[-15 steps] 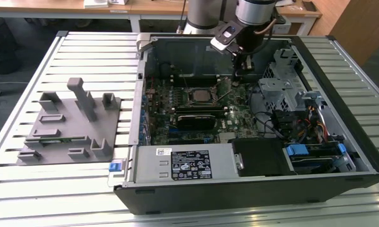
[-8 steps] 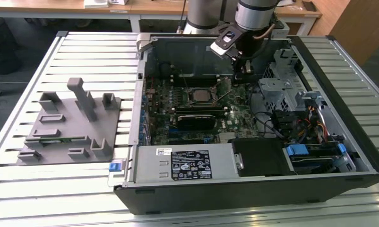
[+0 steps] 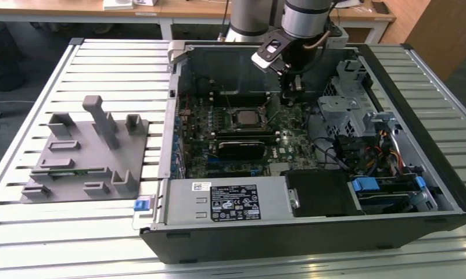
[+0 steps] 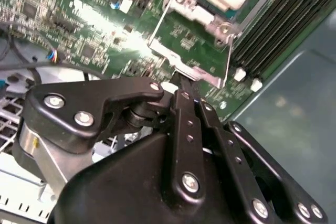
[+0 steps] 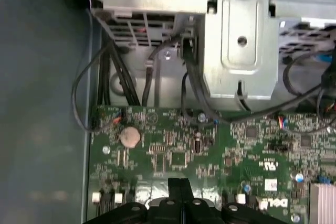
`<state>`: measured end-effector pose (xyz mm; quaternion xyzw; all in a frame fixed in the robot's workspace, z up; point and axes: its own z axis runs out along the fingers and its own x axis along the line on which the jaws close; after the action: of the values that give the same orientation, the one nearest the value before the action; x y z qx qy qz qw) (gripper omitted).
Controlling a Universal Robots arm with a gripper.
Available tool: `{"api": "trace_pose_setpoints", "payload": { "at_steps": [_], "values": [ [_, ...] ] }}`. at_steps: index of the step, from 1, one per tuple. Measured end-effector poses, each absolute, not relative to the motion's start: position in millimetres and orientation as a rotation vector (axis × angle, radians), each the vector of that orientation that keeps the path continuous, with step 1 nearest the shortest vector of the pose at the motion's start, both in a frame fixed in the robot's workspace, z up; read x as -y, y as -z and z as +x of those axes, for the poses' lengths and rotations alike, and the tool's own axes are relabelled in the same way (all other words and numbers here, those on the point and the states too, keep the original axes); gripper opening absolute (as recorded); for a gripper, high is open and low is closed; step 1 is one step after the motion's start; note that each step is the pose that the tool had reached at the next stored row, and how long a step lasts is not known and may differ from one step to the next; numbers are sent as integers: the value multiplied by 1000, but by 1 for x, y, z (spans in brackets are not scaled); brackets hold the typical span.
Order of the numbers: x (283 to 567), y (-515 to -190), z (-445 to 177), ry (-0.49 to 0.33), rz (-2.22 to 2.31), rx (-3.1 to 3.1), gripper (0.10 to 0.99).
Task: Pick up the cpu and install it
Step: 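Close the cpu cover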
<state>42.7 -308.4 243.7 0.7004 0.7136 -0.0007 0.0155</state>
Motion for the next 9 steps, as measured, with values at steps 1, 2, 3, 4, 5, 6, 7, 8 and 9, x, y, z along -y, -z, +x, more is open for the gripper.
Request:
{"api": "trace_pose_setpoints", "payload": {
  "at_steps": [1,2,3,4,5,6,7,8,9],
  "values": [
    [308,-244,40,3,2179,-2220,106],
    [308,-244,36,3,2179,-2220,106],
    [308,-244,32,3,2179,-2221,106],
    [308,-244,29,3,2179,-2221,106],
    [308,-244,25,3,2179,-2220,106],
    [308,-244,22,3,2179,-2220,106],
    [308,-244,19,3,2179,-2220,106],
    [308,-244,16,3,2179,-2220,106],
    [308,-244,14,3,2179,-2221,106]
  ]
}}
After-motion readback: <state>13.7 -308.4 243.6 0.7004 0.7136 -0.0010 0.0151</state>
